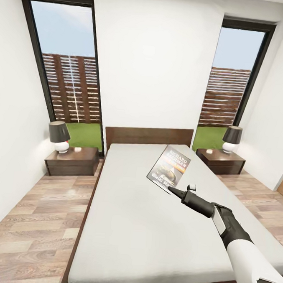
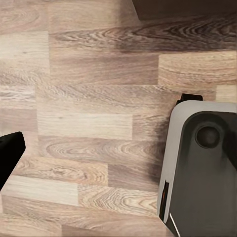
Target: In the bedroom, move the book from the bed onto either nightstand, and place the two sandals side by side next to the bed.
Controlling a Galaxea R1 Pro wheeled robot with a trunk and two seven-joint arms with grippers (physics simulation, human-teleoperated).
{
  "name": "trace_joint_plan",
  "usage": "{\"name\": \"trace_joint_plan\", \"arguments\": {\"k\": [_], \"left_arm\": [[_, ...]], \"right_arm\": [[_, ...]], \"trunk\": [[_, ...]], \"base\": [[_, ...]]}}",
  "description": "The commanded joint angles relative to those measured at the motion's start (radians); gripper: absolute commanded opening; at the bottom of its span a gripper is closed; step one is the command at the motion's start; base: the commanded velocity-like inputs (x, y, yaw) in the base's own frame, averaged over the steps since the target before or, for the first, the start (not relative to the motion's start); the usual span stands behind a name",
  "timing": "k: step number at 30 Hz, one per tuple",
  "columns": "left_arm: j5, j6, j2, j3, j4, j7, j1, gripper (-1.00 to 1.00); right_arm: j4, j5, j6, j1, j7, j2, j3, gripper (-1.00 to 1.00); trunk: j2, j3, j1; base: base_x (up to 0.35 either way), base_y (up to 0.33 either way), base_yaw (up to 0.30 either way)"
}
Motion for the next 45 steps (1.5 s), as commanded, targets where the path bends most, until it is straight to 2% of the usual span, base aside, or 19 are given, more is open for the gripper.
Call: {"name": "trace_joint_plan", "arguments": {"k": [1, 13, 25, 30, 45], "left_arm": [[0.008, -0.004, 0.0, -0.001, 0.001, 0.0, -0.001, 1.0], [0.008, -0.004, 0.0, -0.001, 0.001, 0.0, -0.001, 1.0], [0.008, -0.004, 0.0, -0.001, 0.001, 0.0, -0.001, 1.0], [0.008, -0.004, 0.0, -0.001, 0.001, 0.0, -0.001, 1.0], [0.007, -0.004, 0.0, -0.001, 0.001, 0.0, -0.001, 1.0]], "right_arm": [[0.0, -0.003, 0.009, -0.001, 0.001, 0.0, -0.001, -1.0], [0.001, -0.003, 0.008, -0.001, 0.001, 0.001, -0.001, -1.0], [0.002, -0.002, 0.004, 0.0, 0.0, 0.004, 0.0, -1.0], [0.002, -0.002, -0.026, 0.0, 0.001, 0.004, 0.001, -1.0], [0.002, -0.001, -0.049, 0.0, 0.0, 0.005, 0.04, -1.0]], "trunk": [[-0.002, -0.003, 0.0], [-0.002, -0.019, 0.0], [-0.002, -0.022, 0.0], [-0.002, -0.022, 0.0], [-0.002, -0.022, 0.0]], "base": [[0.0, 0.0, 0.0], [0.0, 0.0, 0.0], [0.0, 0.0, 0.0], [0.0, 0.0, 0.0], [0.0, 0.0, 0.0]]}}
